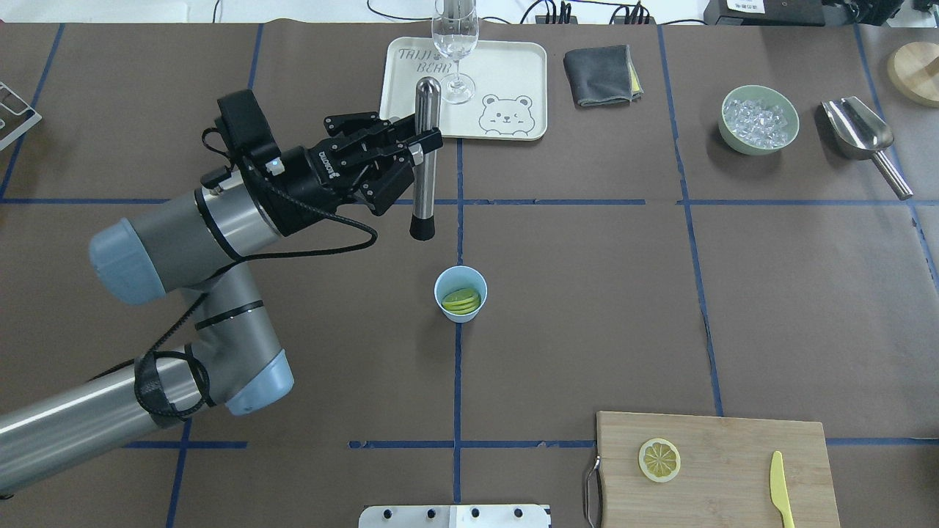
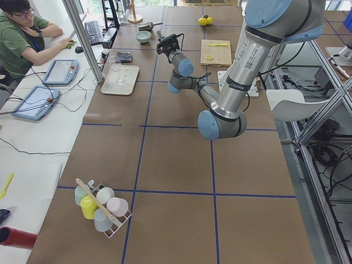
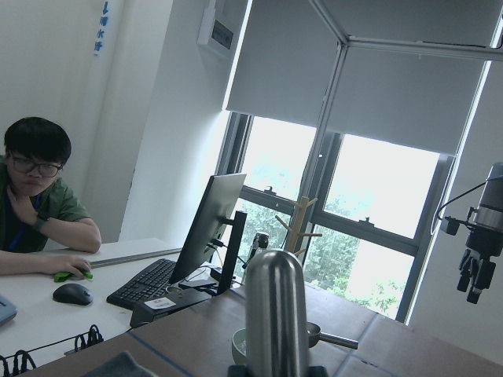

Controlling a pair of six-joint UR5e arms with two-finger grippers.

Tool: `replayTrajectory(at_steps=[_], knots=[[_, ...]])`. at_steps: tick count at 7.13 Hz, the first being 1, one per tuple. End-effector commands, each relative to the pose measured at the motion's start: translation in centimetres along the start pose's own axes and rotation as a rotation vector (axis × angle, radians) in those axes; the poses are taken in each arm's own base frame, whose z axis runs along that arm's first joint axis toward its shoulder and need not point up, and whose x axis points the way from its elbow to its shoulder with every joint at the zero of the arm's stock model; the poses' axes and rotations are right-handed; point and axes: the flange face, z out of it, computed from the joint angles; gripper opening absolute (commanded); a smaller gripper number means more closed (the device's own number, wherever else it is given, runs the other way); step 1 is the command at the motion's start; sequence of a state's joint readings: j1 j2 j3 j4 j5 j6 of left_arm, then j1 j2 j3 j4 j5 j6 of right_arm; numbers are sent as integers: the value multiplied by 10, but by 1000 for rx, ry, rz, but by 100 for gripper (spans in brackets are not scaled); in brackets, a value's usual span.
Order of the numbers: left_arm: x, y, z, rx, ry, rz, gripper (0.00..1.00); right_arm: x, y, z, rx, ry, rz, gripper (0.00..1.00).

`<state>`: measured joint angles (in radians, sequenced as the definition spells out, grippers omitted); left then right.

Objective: Squeeze lemon into cup
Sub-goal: 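Lift the muddler with the left gripper and carry it over the cup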

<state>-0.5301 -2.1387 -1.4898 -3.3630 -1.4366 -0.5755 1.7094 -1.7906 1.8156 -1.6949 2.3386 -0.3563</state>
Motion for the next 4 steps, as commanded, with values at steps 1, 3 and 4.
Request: replayTrajectory(at_steps=[1, 3, 4], knots=[[23, 44, 4, 27, -49, 73, 0, 8, 4, 8, -12, -2, 17, 100], [30, 82, 8, -2, -111, 76, 0, 9, 5, 9, -16, -4, 21, 100], [39, 90, 10, -13, -103, 91, 0, 9, 5, 9, -15, -3, 20, 100]])
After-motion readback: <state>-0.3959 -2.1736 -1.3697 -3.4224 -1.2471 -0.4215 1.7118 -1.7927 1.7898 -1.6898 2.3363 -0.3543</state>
